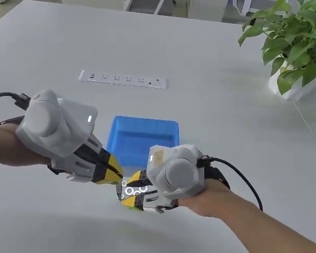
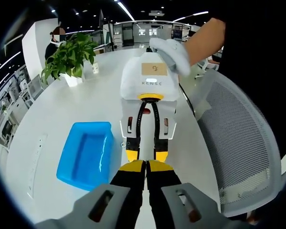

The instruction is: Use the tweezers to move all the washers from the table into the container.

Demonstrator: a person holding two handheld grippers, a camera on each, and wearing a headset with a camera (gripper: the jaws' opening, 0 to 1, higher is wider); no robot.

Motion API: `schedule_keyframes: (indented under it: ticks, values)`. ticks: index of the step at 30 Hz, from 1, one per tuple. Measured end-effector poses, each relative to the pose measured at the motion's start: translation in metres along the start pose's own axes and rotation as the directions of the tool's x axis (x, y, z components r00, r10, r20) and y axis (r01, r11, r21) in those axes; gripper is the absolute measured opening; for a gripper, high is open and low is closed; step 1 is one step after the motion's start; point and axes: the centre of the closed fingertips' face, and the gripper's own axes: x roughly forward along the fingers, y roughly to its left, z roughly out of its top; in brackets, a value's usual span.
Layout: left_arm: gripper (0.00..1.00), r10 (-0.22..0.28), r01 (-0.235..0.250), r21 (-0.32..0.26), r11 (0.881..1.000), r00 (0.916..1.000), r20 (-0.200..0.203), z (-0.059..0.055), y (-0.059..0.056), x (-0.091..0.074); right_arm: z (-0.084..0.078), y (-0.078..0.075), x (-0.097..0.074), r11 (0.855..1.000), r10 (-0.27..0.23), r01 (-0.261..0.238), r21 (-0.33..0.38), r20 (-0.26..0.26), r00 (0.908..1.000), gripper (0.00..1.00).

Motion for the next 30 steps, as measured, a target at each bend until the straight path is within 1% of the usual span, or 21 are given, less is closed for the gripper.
schedule_keyframes:
  ticks: [4,9,13,16,21,26,30]
  values:
    - [0.05,0.0,0.0,0.0,1.0,1.0,0.0,0.0,0.0,0.0,0.003,0.002,0.004,1.0,0.011,-0.011,-0.016,0.003,0.9999,0.18]
    - [0.05,0.001,-0.001,-0.001,1.0,1.0,0.001,0.0,0.0,0.0,0.006,0.001,0.009,0.999,0.015,-0.015,-0.041,0.001,0.9999,0.15]
    - [0.05,0.001,-0.001,-0.003,1.0,1.0,0.001,0.0,0.0,0.0,0.006,-0.002,0.011,0.999,0.01,-0.011,-0.042,-0.004,0.9999,0.12]
    - [0.05,0.003,-0.003,-0.007,1.0,1.0,0.002,-0.001,0.001,0.0,0.006,-0.001,0.012,0.999,0.014,-0.014,-0.046,-0.008,0.9999,0.12]
    - [0.05,0.004,-0.004,-0.008,1.0,1.0,0.002,-0.001,0.0,-0.001,0.006,-0.001,0.013,0.999,0.021,-0.021,-0.041,-0.01,0.9997,0.11]
    - [0.05,0.007,-0.007,-0.012,1.0,1.0,0.002,-0.002,0.001,-0.001,0.006,-0.001,0.013,0.999,0.015,-0.016,-0.035,-0.011,0.9998,0.1]
    - [0.05,0.007,-0.007,-0.011,1.0,1.0,-0.001,-0.002,0.001,-0.001,0.005,-0.001,0.013,1.0,0.01,-0.01,-0.009,-0.006,0.9999,0.09]
